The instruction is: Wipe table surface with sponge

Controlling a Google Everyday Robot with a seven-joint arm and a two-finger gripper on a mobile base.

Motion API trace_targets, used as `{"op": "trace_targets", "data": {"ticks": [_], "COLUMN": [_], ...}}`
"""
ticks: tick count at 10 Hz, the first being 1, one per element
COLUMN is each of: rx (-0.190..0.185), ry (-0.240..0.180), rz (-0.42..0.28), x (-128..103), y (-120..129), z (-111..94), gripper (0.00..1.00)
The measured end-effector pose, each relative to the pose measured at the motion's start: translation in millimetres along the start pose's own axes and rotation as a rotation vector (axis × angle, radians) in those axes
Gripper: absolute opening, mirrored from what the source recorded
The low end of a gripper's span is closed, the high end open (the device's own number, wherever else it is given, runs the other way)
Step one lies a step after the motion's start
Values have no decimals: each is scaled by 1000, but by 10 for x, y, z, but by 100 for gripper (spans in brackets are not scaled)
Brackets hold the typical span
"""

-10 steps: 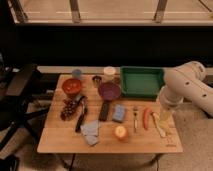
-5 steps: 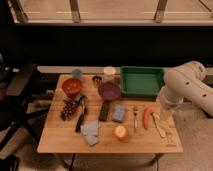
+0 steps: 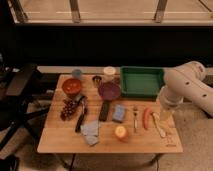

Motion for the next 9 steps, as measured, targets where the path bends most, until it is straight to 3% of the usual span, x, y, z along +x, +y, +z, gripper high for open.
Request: {"op": "trace_targets", "data": {"ticks": [5, 9], "rx": [6, 83], "ry": [4, -144], "rz": [0, 34], "x": [2, -104], "y": [-9, -184], "z": [-8, 44], "gripper": [65, 65]}}
